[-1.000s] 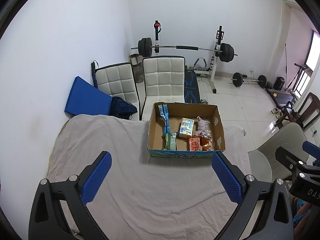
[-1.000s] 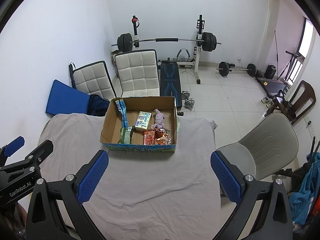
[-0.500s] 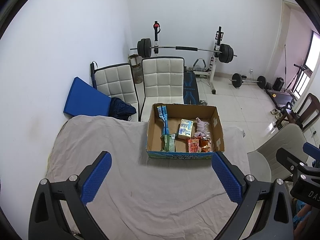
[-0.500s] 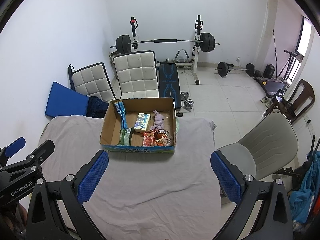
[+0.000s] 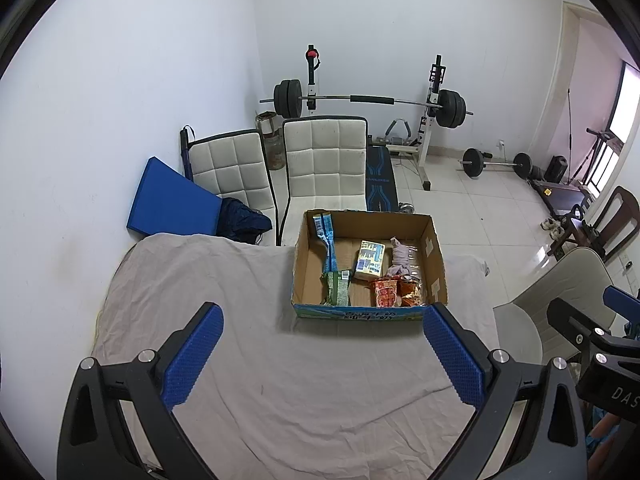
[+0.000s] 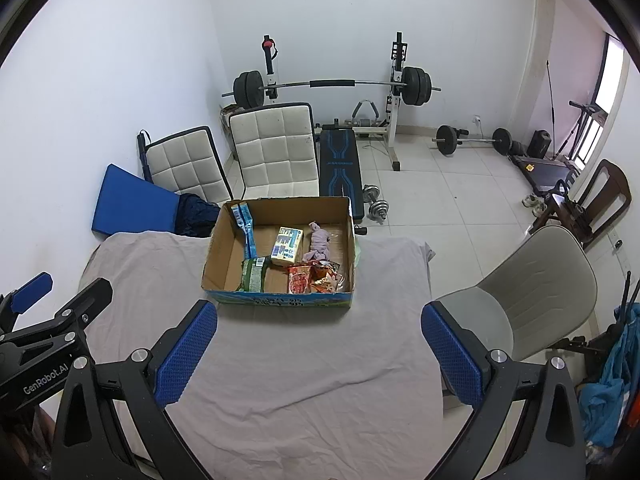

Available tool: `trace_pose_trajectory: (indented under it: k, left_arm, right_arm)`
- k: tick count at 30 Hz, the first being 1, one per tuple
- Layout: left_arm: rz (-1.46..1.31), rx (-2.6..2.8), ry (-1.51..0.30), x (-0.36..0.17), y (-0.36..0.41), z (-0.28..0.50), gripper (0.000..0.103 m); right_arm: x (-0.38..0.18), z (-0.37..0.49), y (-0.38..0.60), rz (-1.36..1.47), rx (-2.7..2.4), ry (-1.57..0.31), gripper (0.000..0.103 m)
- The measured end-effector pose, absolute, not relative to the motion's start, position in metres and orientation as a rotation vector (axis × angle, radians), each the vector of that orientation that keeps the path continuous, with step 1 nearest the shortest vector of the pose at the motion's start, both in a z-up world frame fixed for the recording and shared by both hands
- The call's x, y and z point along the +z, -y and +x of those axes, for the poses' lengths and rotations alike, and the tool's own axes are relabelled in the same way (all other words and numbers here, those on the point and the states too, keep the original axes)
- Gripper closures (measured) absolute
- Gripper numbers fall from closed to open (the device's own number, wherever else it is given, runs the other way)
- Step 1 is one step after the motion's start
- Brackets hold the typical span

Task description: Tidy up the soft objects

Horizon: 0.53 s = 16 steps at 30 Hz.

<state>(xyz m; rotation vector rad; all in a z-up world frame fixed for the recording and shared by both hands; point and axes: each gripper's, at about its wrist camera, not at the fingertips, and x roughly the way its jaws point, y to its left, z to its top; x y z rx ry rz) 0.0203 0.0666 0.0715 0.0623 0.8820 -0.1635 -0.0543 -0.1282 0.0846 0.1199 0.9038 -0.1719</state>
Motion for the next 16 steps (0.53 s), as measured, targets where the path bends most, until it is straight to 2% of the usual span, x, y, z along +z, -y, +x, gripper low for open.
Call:
trace_pose_trajectory:
  k: [16]
  left_arm:
    - [0.058, -0.16, -0.875, 0.0732, -0.0634, 0.0225, 0.0]
  right_arm:
    - [0.0855, -0.0538, 0.1281, 0.115, -0.175, -0.903, 0.0]
